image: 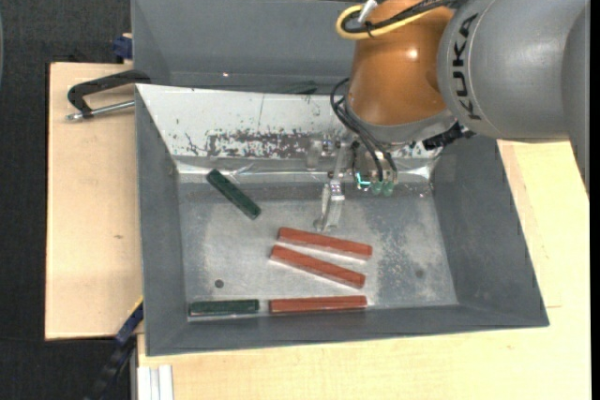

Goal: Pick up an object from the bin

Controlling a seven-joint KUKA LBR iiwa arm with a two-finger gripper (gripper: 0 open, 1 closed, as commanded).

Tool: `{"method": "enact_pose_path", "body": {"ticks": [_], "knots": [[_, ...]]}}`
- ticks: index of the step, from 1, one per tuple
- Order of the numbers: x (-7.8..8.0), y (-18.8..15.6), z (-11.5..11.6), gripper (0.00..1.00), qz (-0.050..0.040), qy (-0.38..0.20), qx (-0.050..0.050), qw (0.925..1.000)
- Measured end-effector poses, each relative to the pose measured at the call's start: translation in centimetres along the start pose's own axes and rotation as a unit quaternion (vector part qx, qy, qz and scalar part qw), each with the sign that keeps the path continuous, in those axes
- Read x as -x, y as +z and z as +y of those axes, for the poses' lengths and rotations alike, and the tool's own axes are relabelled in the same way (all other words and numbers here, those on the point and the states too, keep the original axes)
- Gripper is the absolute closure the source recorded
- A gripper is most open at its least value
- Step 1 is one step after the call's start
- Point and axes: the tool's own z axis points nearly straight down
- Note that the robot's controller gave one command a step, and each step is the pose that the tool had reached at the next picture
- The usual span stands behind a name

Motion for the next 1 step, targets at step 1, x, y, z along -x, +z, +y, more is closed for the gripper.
{"method": "enact_pose_path", "body": {"ticks": [1], "knots": [[0.18, -0.49, -0.03, 0.0, -0.0043, 0.0, 0.0, 1.0]]}}
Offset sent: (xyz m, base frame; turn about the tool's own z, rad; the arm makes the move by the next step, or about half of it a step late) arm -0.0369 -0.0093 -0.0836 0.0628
